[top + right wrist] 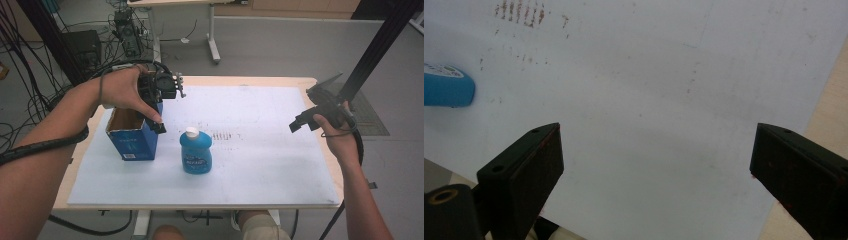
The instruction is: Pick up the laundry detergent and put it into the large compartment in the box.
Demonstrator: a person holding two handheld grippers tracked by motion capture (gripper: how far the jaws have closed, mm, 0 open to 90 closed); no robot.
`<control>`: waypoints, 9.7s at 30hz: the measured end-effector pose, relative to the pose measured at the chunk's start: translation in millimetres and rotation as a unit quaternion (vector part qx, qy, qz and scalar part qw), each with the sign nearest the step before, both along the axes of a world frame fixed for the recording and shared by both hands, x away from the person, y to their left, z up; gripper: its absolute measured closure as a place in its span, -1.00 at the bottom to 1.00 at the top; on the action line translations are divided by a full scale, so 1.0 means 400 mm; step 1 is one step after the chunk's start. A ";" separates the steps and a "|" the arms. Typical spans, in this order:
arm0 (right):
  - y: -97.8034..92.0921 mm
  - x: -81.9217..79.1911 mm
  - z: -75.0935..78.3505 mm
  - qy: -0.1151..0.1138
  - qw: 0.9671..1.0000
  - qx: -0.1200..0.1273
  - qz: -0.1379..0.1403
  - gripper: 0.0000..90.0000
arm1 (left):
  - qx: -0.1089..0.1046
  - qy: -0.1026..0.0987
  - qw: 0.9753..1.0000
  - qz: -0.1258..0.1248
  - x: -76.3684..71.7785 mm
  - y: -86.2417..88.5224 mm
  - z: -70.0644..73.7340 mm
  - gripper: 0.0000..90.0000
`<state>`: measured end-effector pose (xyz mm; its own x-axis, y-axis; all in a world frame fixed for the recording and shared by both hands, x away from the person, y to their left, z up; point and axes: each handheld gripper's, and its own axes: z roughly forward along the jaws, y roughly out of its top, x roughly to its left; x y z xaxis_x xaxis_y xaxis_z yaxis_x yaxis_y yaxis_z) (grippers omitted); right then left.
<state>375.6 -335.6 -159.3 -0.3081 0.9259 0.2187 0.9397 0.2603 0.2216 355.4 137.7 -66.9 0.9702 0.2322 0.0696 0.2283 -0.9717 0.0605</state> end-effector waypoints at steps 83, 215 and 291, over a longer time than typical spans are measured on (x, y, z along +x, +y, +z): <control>-0.022 -0.034 0.011 -0.007 1.000 -0.007 -0.013 -0.85 | -0.013 0.027 0.997 -0.070 0.023 -0.210 -0.009 -0.87; 0.016 -0.018 -0.010 0.003 1.000 -0.018 -0.003 -0.85 | 0.005 0.048 0.996 -0.079 0.025 -0.210 -0.196 -0.85; 0.017 -0.013 -0.023 0.005 1.000 -0.013 -0.003 -0.85 | 0.023 0.042 0.995 -0.085 0.013 -0.222 -0.244 -0.43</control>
